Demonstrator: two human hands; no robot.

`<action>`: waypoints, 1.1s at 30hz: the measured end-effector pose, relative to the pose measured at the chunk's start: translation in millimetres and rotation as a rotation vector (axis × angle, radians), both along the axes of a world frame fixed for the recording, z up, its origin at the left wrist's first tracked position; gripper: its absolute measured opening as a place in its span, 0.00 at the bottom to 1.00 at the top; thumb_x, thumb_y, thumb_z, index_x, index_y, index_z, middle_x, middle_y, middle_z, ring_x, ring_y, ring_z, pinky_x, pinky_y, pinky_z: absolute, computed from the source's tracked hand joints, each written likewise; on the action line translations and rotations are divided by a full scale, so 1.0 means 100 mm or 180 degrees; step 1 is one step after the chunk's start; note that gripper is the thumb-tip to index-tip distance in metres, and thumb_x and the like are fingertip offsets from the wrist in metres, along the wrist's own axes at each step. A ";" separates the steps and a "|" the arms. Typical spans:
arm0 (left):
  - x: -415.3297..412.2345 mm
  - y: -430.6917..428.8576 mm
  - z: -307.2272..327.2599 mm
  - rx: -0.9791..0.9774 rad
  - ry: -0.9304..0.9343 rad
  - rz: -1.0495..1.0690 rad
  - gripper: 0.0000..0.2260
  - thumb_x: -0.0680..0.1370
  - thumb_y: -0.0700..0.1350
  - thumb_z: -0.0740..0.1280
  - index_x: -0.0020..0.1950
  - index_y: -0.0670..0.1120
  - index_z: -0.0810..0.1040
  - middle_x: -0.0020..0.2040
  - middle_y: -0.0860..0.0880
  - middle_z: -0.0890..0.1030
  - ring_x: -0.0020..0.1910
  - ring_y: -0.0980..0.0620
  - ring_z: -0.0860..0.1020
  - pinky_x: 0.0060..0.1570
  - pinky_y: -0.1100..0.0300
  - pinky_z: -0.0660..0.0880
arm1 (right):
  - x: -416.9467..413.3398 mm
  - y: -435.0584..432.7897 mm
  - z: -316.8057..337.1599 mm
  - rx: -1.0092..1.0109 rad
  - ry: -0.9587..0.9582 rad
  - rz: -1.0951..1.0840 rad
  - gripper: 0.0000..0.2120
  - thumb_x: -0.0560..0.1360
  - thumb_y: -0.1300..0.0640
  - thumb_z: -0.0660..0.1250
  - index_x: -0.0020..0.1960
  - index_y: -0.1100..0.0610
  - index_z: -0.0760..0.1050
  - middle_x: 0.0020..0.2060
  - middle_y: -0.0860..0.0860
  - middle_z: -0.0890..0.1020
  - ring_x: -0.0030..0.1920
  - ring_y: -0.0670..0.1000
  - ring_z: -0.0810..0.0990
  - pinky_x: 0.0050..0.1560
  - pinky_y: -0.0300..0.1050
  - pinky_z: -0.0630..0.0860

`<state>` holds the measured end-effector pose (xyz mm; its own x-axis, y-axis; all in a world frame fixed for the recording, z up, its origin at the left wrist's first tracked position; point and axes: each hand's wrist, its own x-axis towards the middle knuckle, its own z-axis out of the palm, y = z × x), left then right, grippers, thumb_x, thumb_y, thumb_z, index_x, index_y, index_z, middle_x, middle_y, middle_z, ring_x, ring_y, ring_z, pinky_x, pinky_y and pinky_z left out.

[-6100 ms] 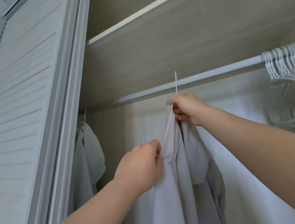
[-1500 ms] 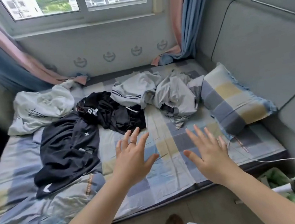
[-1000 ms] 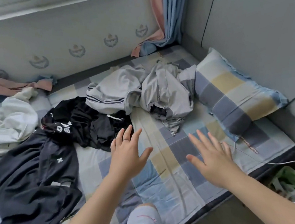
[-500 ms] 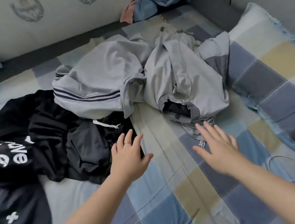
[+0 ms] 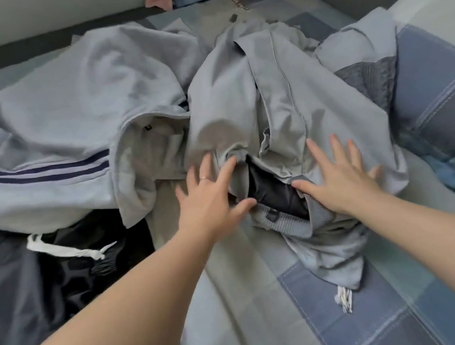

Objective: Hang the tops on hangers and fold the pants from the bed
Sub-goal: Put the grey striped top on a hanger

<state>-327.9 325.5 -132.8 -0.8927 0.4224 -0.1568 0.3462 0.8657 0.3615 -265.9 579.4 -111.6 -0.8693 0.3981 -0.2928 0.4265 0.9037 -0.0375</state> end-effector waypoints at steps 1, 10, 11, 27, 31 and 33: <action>-0.13 0.12 -0.03 0.0066 -0.0014 0.0016 0.39 0.72 0.71 0.64 0.76 0.68 0.46 0.81 0.50 0.51 0.77 0.39 0.55 0.69 0.32 0.58 | -0.09 0.03 -0.09 -0.0070 -0.0047 0.0090 0.41 0.72 0.24 0.55 0.78 0.35 0.44 0.80 0.51 0.51 0.79 0.60 0.52 0.71 0.72 0.59; -0.69 0.65 -0.17 0.0083 0.0284 0.0247 0.09 0.78 0.40 0.59 0.58 0.47 0.71 0.54 0.44 0.80 0.52 0.37 0.77 0.54 0.41 0.74 | -0.47 0.04 -0.51 0.0568 0.0406 0.0631 0.15 0.77 0.48 0.57 0.56 0.55 0.74 0.47 0.57 0.83 0.48 0.61 0.83 0.42 0.50 0.70; -0.75 0.67 -0.15 0.0021 0.0298 0.0222 0.11 0.77 0.38 0.60 0.58 0.47 0.71 0.54 0.43 0.80 0.50 0.36 0.78 0.53 0.42 0.75 | -0.47 0.06 -0.52 0.0614 0.0419 0.0634 0.15 0.77 0.49 0.55 0.56 0.55 0.74 0.47 0.57 0.83 0.48 0.61 0.83 0.41 0.49 0.68; 0.90 -0.08 0.44 -0.0031 -0.0112 0.0073 0.09 0.75 0.41 0.65 0.48 0.49 0.66 0.51 0.47 0.76 0.53 0.41 0.73 0.44 0.52 0.65 | 0.89 -0.40 0.53 -0.0936 0.0590 -0.0162 0.14 0.76 0.54 0.58 0.33 0.55 0.65 0.28 0.48 0.71 0.39 0.63 0.70 0.44 0.50 0.63; 1.88 -0.37 0.63 0.0076 -0.0884 -0.0044 0.08 0.77 0.45 0.65 0.47 0.50 0.64 0.52 0.45 0.76 0.54 0.41 0.73 0.47 0.49 0.71 | 1.84 -0.81 0.63 -0.1143 0.0303 -0.0452 0.15 0.76 0.57 0.60 0.33 0.56 0.61 0.27 0.50 0.68 0.38 0.63 0.68 0.40 0.51 0.60; 2.43 -0.51 0.68 -0.0048 -0.1187 -0.0009 0.06 0.77 0.46 0.65 0.50 0.48 0.68 0.53 0.45 0.77 0.55 0.41 0.73 0.48 0.49 0.72 | 2.39 -1.04 0.64 -0.1221 0.0044 -0.0596 0.14 0.76 0.57 0.60 0.33 0.56 0.62 0.30 0.52 0.72 0.40 0.64 0.71 0.43 0.52 0.64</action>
